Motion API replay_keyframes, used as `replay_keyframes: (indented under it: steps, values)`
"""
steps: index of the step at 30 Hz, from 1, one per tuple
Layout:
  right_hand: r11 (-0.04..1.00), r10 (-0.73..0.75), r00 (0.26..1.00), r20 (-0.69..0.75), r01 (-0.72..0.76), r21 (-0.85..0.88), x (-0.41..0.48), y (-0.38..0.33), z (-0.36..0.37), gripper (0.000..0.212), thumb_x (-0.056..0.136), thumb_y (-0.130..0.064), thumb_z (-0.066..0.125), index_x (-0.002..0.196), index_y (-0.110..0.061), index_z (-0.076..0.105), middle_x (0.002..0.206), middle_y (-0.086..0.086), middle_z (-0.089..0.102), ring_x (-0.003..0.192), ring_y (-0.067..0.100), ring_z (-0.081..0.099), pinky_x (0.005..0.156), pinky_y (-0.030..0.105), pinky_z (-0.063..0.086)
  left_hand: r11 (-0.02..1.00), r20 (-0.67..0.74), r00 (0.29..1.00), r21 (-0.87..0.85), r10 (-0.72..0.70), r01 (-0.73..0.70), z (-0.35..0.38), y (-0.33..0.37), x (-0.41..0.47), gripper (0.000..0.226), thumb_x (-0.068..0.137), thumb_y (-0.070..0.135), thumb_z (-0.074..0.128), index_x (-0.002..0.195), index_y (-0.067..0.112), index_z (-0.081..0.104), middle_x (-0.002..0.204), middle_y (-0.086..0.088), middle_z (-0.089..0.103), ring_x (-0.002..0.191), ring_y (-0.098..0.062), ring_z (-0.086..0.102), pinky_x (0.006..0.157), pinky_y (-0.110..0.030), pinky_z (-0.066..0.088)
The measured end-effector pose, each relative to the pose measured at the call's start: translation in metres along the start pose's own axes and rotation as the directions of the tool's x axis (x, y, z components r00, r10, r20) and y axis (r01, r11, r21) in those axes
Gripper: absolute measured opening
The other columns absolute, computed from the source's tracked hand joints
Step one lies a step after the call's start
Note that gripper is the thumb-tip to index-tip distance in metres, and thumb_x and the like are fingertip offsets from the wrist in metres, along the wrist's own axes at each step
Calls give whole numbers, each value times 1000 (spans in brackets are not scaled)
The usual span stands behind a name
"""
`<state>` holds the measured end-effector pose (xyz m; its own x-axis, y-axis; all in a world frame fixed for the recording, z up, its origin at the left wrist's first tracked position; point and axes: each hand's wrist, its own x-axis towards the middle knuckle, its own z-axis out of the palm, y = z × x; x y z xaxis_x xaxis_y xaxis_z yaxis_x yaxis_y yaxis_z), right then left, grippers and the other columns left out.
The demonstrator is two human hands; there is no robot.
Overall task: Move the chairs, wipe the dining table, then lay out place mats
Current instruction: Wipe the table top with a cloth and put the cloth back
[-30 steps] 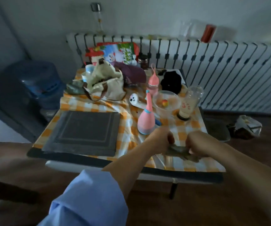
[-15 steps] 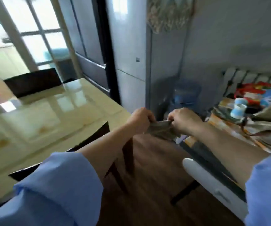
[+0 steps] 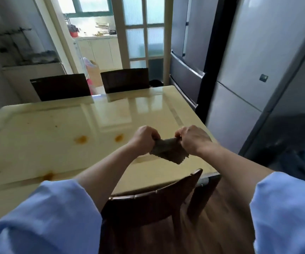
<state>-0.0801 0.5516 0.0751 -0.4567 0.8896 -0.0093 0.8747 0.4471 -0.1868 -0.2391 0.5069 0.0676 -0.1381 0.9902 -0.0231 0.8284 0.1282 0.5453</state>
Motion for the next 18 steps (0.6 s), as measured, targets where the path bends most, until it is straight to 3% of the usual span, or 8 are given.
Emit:
replay_keyframes:
  steps: [4, 9, 14, 18]
  values:
    - [1000, -26, 999, 36, 25, 17, 52, 13, 9, 27, 90, -14, 46, 102, -21, 69, 102, 8, 69, 86, 27, 62, 66, 27, 42, 999, -11, 999, -7, -51, 51, 5, -8, 43, 28, 82, -2, 51, 98, 7, 73, 104, -11, 66, 89, -21, 56, 72, -27, 47]
    - [987, -161, 985, 65, 159, 28, 116, -4, 15, 25, 91, -17, 47, 102, -20, 69, 100, 8, 68, 81, 24, 59, 60, 26, 39, 989, -64, 987, -5, -145, 145, -6, -41, 81, 25, 84, -1, 52, 96, 8, 72, 99, -8, 59, 86, -17, 52, 69, -25, 42]
    - [958, -284, 954, 91, 279, 64, 152, -71, 28, 28, 91, -14, 45, 100, -21, 70, 92, 6, 65, 73, 21, 54, 59, 26, 38, 963, -132, 957, 48, -257, 265, -45, -99, 71, 26, 85, 3, 53, 99, 13, 72, 101, -5, 58, 87, -18, 51, 69, -28, 43]
    - [905, -424, 897, 121, 418, 77, 165, -152, 45, 22, 91, -13, 50, 100, -21, 68, 86, 5, 61, 73, 20, 55, 52, 23, 38, 928, -201, 908, -18, -368, 372, -85, -159, 36, 27, 84, 2, 52, 98, 13, 72, 104, -7, 63, 89, -19, 56, 72, -28, 47]
